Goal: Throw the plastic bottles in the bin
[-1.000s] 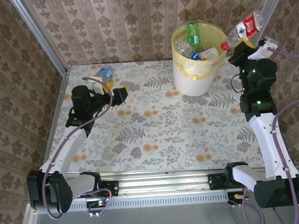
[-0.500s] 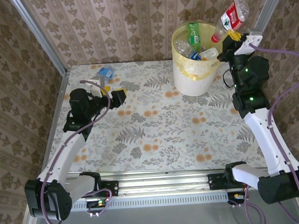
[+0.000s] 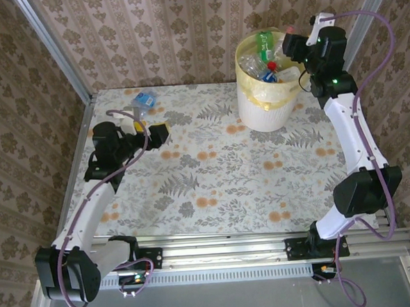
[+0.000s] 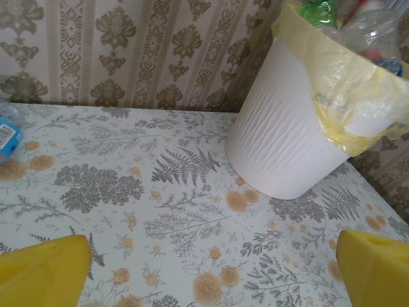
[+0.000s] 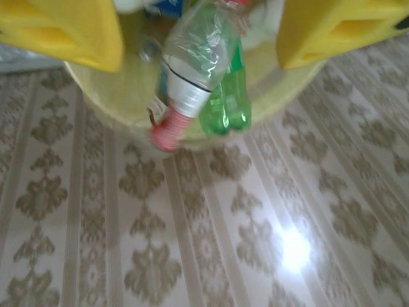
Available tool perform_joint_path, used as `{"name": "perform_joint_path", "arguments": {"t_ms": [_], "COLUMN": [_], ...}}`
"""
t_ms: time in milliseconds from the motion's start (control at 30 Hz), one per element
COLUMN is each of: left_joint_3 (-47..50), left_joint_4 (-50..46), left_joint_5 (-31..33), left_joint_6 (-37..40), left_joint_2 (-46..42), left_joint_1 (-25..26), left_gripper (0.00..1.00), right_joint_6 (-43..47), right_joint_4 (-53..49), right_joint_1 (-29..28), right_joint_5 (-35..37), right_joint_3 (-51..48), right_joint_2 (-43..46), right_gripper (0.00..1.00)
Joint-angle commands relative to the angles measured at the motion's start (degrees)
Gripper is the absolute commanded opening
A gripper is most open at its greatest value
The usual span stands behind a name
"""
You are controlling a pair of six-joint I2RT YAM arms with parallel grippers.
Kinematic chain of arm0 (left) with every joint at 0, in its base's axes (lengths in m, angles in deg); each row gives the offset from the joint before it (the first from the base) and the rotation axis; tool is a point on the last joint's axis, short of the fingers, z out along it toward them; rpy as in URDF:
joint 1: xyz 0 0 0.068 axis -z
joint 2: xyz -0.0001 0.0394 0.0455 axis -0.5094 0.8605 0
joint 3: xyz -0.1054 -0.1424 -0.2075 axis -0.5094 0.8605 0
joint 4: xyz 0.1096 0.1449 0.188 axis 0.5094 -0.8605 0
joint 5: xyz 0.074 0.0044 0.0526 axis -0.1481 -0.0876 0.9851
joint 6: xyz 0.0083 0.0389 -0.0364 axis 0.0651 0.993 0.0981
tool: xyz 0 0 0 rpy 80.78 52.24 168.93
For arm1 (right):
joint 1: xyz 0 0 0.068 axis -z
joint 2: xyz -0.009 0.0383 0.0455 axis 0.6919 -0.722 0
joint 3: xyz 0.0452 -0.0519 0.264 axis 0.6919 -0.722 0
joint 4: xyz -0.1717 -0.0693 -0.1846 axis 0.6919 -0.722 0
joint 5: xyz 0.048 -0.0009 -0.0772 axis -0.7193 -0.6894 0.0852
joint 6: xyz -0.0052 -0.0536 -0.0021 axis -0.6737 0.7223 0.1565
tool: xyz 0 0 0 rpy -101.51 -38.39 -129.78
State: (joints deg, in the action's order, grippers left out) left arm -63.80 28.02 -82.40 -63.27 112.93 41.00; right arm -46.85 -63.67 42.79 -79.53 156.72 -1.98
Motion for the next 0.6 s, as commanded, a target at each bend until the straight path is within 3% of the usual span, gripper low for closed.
{"name": "perform_joint_path", "arguments": {"t_ms": [0, 300, 567], "left_joint_3": [-1.42, -6.34, -21.89], "left_joint_4": [-2.45, -9.90, -24.77], "left_joint_5": [-0.12, 6.38, 16.15], "left_joint_6": [1.04, 0.20, 7.79], "left_joint_2": [0.04, 4.54, 20.05], "left_joint_1": [-1.29, -4.92, -5.83], "left_gripper": [0.99, 1.00, 1.00], "right_joint_6": [-0.95, -0.71, -2.96], "right_joint_4": [-2.85, -4.40, -8.69], "right_joint_1": [-0.33, -0.24, -0.32], "right_joint_5": [-1.44, -2.87, -12.00], "right_joint_3": [0.25, -5.61, -7.34], "right_joint_2": [3.95, 13.46, 16.99], "right_gripper": [0.72, 0.83, 0.95]}}
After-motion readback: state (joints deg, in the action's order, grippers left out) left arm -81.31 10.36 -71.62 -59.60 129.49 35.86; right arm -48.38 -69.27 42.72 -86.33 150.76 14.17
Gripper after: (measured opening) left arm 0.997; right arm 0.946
